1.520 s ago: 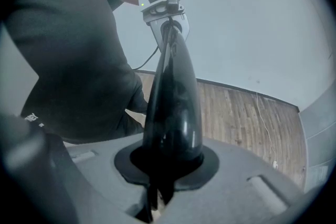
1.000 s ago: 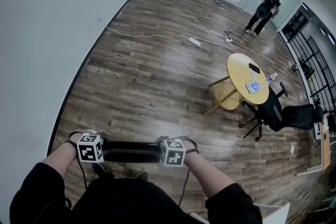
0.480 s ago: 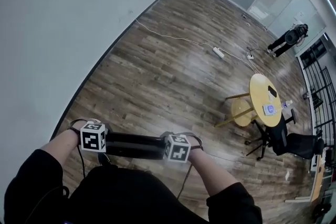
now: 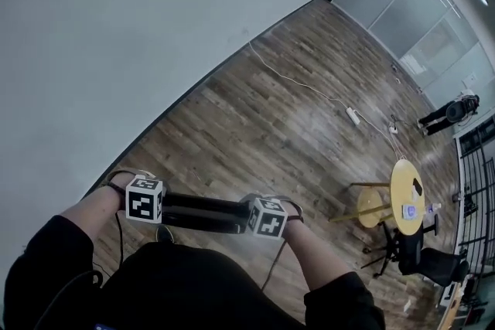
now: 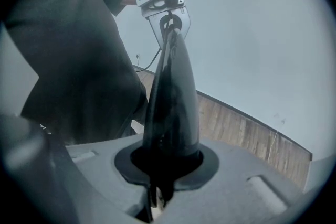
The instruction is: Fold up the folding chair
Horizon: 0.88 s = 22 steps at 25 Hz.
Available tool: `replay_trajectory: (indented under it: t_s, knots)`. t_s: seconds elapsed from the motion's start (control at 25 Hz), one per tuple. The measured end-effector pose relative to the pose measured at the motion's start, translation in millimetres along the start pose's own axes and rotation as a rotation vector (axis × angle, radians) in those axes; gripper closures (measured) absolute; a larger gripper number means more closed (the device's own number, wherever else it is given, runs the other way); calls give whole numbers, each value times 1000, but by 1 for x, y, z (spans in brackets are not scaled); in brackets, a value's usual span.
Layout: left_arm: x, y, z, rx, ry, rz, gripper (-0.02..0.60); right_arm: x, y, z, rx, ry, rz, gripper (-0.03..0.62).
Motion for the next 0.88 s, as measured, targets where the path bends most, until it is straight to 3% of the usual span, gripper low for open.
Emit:
replay_trajectory:
  t_s: [0.44, 0.72, 0.88]
  knots:
    - [-114, 10, -56, 104, 41, -224, 524, 130, 62, 50, 79, 42, -225, 543]
    - [-167, 26, -83, 180, 69, -438, 523, 204, 97, 83, 162, 108, -414, 543]
    - [-191, 51, -81, 237, 91, -600, 525, 245, 99, 105, 217, 145, -562, 542]
Point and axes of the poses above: the fingertips, and each gripper's own axes: z forward along the fingers, y to its right, x out of its top, the point moved 9 cm from there along -z, backward along the fingers, and after that the axes turned 13 degrees about -x, right-handed, at the moved point
